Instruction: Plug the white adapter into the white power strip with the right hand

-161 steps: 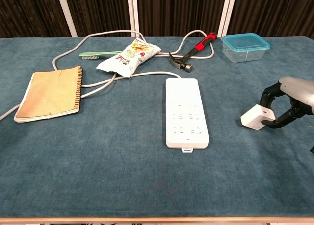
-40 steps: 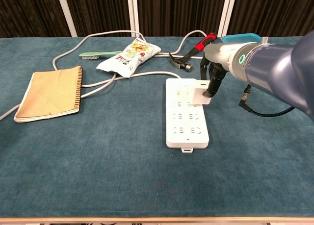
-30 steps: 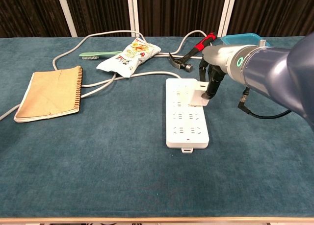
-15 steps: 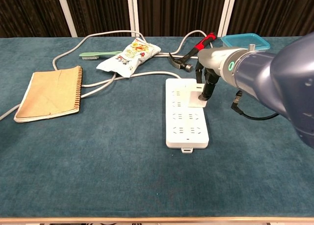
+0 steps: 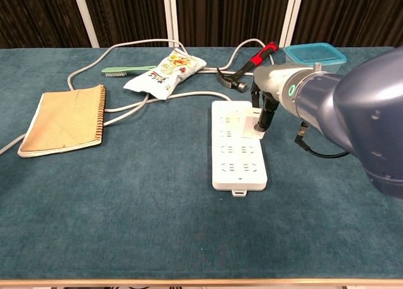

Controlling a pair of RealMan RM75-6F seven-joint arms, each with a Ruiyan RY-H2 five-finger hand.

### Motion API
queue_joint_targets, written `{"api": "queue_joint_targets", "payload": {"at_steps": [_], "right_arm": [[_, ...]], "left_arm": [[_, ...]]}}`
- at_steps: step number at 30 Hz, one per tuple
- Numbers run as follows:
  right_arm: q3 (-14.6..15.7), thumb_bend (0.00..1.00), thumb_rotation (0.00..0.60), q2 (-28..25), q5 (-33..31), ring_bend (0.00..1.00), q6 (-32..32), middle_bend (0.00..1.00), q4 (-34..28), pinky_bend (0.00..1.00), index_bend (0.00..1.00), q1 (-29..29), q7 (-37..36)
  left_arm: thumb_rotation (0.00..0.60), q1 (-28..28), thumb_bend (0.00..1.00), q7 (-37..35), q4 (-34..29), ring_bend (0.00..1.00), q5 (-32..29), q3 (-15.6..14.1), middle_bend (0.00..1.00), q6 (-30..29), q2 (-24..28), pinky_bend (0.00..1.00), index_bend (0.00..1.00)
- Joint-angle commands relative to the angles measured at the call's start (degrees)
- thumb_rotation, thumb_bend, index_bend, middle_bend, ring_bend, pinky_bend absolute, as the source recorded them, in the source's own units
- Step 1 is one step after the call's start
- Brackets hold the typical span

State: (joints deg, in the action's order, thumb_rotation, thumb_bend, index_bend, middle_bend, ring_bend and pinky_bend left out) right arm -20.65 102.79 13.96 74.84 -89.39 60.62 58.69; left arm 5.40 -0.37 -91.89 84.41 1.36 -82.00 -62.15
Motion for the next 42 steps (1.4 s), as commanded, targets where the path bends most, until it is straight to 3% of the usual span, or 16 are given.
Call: {"api": "queue_joint_targets", "payload": {"at_steps": [1,6,8,11,13,15,19,29,30,32,34,36,37,39,42], "right_arm": [[0.0,0.68,0.6,0.4,0.2,0.29,-0.2,0.69,0.2,0.0,0.86,-0.1,-0.3],[0.2,0.68,0.6,1.0,0.7,0.29,-0.3,0.68,0.4,0.0,0.82,-0.1,-0.2],[0.5,0.68,0.6,1.0,1.1,0.26,-0.5,0.61,0.3,0.0,0.68,-0.2,-0.2],[0.5,0.59,0.6,0.6,1.7,0.15,-0.9,0.38,-0.5,0.0,0.36,-0.5,-0.7],[0.5,0.48,0.6,0.2,2.5,0.07,-0.9,0.21,-1.4,0.0,0.13,-0.8,-1.2],[0.4,0.42,0.6,-0.1,3.7,0.02,-0.5,0.11,-2.2,0.0,0.02,-0.9,-1.7],[0.4,0.38,0.6,-0.5,5.9,0.0,0.8,0.01,-3.6,0.0,0.0,-1.1,-2.4],[0.2,0.38,0.6,-4.5,9.7,0.0,4.7,0.01,-11.1,0.0,0.0,-2.9,-3.3],[0.4,0.38,0.6,-5.1,10.8,0.03,5.1,0.04,-11.8,0.0,0.03,-3.2,-3.7],[0.8,0.38,0.6,-6.0,12.9,0.16,5.8,0.19,-12.8,0.07,0.2,-3.9,-4.6],[1.5,0.38,0.6,-6.8,15.9,0.45,6.3,0.49,-13.4,0.37,0.54,-4.5,-5.9],[2.8,0.41,0.6,-7.6,20.5,0.66,6.7,0.69,-12.9,0.62,0.79,-4.9,-7.1],[4.3,0.44,0.6,-8.1,23.9,0.74,6.7,0.77,-12.2,0.69,0.9,-5.1,-7.6],[7.3,0.49,0.6,-8.9,29.4,0.82,6.3,0.84,-10.1,0.74,0.98,-5.2,-7.2],[10.4,0.5,0.6,-9.7,32.4,0.83,5.5,0.85,-8.3,0.75,1.0,-4.9,-3.9]], "left_arm": [[0.6,0.0,0.0,0.0,0.0,0.0,0.0,0.0,0.0,0.1,0.0,0.0,0.0],[0.6,0.0,0.0,-0.1,-0.1,0.0,-0.1,0.0,0.0,0.2,0.1,0.0,0.0],[0.6,0.0,0.0,-0.1,-0.2,0.0,-0.2,0.0,0.0,0.2,0.2,0.0,0.0],[0.6,0.0,0.0,-0.1,-0.2,0.0,-0.2,0.0,0.0,0.2,0.2,0.0,0.0],[0.6,0.0,0.0,-0.2,-0.2,0.0,-0.3,0.0,0.0,0.2,0.2,0.0,0.0],[0.6,0.0,0.0,-0.1,-0.2,0.0,-0.3,0.0,0.0,0.2,0.2,0.0,0.0],[0.6,0.0,0.0,-0.1,-0.2,0.0,-0.3,0.1,0.0,0.1,0.2,0.0,0.0],[0.6,0.0,0.0,-0.3,-0.4,0.0,-0.3,0.0,0.0,0.1,0.2,0.0,0.0],[0.6,0.0,0.0,-0.3,-0.4,0.0,-0.2,0.0,0.0,0.1,0.2,0.0,0.0],[0.6,0.0,0.0,-0.4,-0.4,0.0,-0.2,0.0,0.0,0.1,0.2,0.0,0.0],[0.6,0.0,0.0,-0.5,-0.4,0.0,-0.1,0.0,0.0,0.1,0.2,0.0,0.0],[0.6,0.0,0.0,-0.5,-0.5,0.0,0.0,-0.1,0.0,0.1,0.2,0.0,0.0],[0.6,0.1,0.0,-0.5,-0.5,0.0,0.1,-0.1,0.0,0.1,0.2,0.0,0.0],[0.6,0.1,0.0,-0.6,-0.5,0.0,0.2,-0.1,0.0,0.1,0.2,0.0,0.0],[0.6,0.1,0.0,-0.6,-0.5,0.0,0.2,-0.1,0.0,0.1,0.2,0.0,0.0]]}}
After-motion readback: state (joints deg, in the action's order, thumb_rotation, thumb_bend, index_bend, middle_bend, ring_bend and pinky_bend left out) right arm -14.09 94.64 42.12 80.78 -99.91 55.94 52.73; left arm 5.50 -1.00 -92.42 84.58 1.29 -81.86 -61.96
